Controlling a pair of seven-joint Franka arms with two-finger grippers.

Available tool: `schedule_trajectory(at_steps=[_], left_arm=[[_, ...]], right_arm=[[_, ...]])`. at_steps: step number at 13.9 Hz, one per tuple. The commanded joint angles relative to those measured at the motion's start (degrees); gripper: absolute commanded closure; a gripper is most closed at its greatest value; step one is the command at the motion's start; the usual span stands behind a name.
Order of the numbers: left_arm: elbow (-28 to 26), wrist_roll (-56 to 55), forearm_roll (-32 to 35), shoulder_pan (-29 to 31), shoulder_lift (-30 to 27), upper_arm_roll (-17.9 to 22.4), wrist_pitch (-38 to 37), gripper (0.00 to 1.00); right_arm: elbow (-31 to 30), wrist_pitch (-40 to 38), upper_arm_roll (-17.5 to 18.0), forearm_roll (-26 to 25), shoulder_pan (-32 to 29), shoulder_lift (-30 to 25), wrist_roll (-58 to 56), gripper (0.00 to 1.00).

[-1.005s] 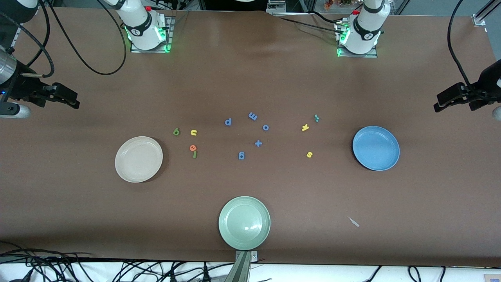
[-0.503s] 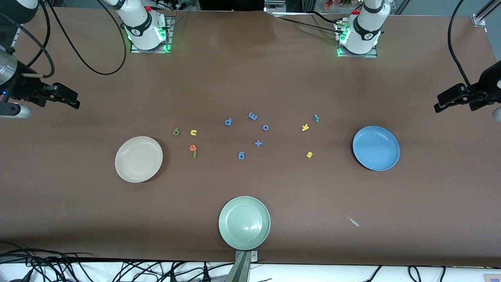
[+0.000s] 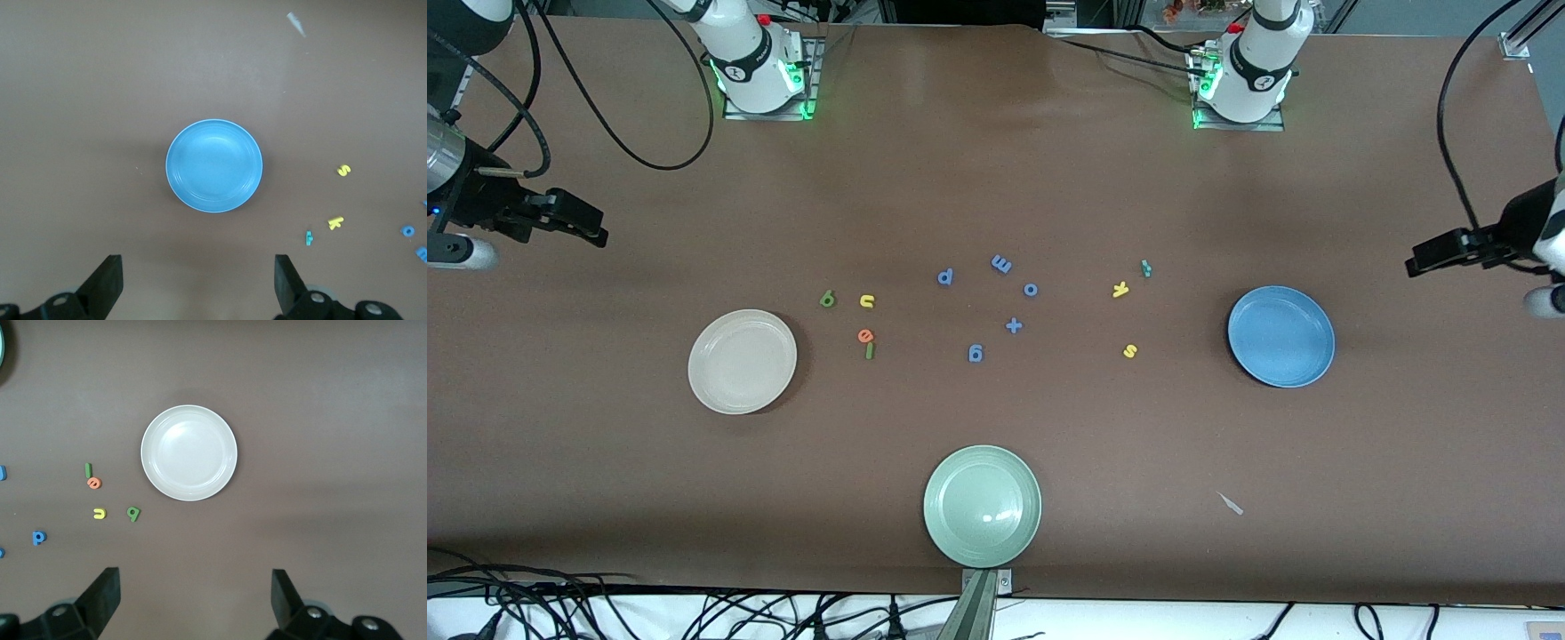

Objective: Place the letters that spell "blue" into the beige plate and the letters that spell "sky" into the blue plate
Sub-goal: 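Reach the left gripper to the yellow s while the right gripper reaches letters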

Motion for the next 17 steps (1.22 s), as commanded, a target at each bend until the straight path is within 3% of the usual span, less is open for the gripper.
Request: schedule_trajectory(at_steps=[1, 5, 8, 12, 17], left_arm=[[-8.56, -4.7, -0.27, -1.07, -0.43, -2.0, 7.63, 0.0], [-15.52, -16.12, -0.19, -1.16, 0.53, -9.82, 16.53, 0.01], [-18.33, -17.54, -0.19, -1.16, 2.9, -12.81, 20.22, 0.02], [-25.1, -18.43, -0.19, -1.42, 3.69, -15.02, 29.01, 0.04], [-27.04, -17.37, -0.1, -1.78, 8.26, -17.82, 33.92, 0.08]], right_arm=[[-1.68, 0.19, 0.28, 2.26, -0.22, -2.06, 0.54, 0.0], [-1.6, 0.36, 0.55, 4.91, -0.22, -2.15, 0.54, 0.0], [-1.33, 0.19, 0.28, 4.91, -0.22, -1.8, 0.54, 0.0], [-1.42, 0.01, 0.38, 4.12, -0.05, -1.88, 0.54, 0.0], [-1.33, 0.01, -0.42, 4.82, -0.14, 0.74, 0.45, 0.0]])
